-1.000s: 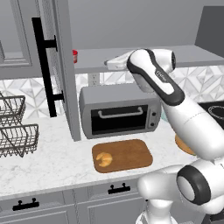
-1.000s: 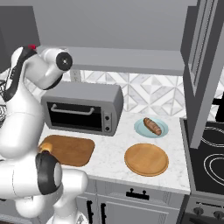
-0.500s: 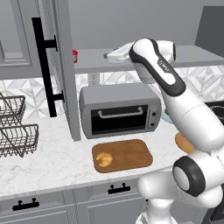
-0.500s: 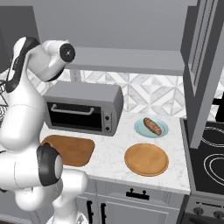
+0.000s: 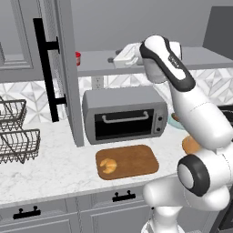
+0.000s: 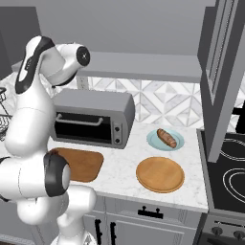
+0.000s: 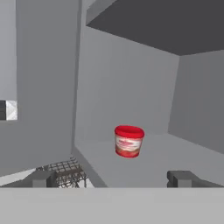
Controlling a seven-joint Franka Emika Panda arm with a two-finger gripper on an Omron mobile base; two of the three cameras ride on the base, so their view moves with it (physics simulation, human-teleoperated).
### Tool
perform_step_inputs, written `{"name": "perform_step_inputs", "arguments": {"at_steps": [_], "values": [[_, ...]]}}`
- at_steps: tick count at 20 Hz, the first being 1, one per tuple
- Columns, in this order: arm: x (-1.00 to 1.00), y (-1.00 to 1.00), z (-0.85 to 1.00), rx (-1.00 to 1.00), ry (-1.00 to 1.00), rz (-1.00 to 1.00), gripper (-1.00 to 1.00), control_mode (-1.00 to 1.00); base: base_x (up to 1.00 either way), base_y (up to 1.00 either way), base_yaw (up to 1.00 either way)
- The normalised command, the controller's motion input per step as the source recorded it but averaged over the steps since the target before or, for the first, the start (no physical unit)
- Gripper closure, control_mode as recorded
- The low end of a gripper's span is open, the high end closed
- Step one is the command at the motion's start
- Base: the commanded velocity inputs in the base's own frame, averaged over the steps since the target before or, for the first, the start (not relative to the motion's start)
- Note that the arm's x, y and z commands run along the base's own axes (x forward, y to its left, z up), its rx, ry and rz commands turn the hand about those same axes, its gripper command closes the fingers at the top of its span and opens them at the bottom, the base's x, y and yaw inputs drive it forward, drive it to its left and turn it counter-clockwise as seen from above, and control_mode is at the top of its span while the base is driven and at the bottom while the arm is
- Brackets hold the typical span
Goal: From the different types of pastries on the counter, select a croissant and place it on the cutting board. Then retrieve a jar of jam from the cabinet and place it alongside the croissant on the cutting board.
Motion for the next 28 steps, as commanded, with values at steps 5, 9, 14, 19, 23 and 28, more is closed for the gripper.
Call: {"name": "perform_step_inputs", "arguments": {"at_steps": [5, 9, 14, 19, 23, 28], "values": [[0.10, 0.41, -0.13, -0.02, 0.00, -0.09, -1.00, -1.00, 0.00, 0.00, 0.00], [0.16, 0.01, 0.00, 0.00, 0.01, 0.00, -1.00, -1.00, 0.00, 0.00, 0.00], [0.47, 0.34, -0.19, 0.00, 0.03, 0.00, -1.00, -1.00, 0.00, 0.00, 0.00], [0.43, 0.37, -0.01, 0.00, 0.03, 0.00, -1.00, -1.00, 0.00, 0.00, 0.00], [0.09, 0.36, 0.00, 0.00, 0.01, 0.00, -1.00, -1.00, 0.00, 0.00, 0.00], [0.15, 0.45, -0.01, -0.01, 0.00, 0.00, -1.00, -1.00, 0.00, 0.00, 0.00]]}}
